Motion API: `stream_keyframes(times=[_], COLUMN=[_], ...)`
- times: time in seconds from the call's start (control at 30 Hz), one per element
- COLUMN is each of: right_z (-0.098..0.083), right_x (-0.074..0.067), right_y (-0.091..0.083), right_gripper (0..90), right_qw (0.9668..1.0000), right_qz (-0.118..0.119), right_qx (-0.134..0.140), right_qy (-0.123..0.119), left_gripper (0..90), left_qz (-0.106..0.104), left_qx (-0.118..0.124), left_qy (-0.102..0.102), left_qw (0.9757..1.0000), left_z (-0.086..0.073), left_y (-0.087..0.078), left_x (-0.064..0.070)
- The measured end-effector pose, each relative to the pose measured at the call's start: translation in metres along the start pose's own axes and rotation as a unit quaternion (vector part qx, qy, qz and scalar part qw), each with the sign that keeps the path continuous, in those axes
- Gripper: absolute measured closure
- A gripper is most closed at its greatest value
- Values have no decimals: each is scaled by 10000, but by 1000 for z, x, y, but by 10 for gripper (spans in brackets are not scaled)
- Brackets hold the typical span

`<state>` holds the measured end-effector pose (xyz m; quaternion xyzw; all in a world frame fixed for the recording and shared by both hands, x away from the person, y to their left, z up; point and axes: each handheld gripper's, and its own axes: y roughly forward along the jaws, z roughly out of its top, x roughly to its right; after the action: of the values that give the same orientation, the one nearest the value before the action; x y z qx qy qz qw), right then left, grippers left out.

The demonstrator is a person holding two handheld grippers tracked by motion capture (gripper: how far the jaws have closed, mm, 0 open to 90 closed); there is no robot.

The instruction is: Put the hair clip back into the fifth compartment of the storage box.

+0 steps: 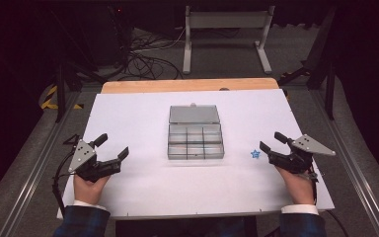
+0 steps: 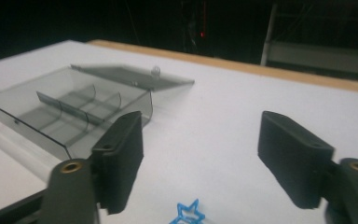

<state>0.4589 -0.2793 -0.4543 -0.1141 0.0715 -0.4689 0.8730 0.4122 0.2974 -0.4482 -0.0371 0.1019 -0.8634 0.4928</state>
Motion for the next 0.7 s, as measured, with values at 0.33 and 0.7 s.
stream_keyframes(times=[0.33, 0.7], right_z=[-5, -14], right_x=[3, 5], right_y=[15, 27], right_gripper=[579, 645], right_qw=[9944, 9839], right_qz=[-226, -281], right_qx=[-961, -1614], right_qy=[389, 714], left_gripper=[123, 135], left_qz=[-18, -39], left_qx=[-87, -151], left_qy=[-6, 6], left_qw=[10000, 9999], left_z=[-1, -2], left_y=[3, 3], left_x=[1, 1])
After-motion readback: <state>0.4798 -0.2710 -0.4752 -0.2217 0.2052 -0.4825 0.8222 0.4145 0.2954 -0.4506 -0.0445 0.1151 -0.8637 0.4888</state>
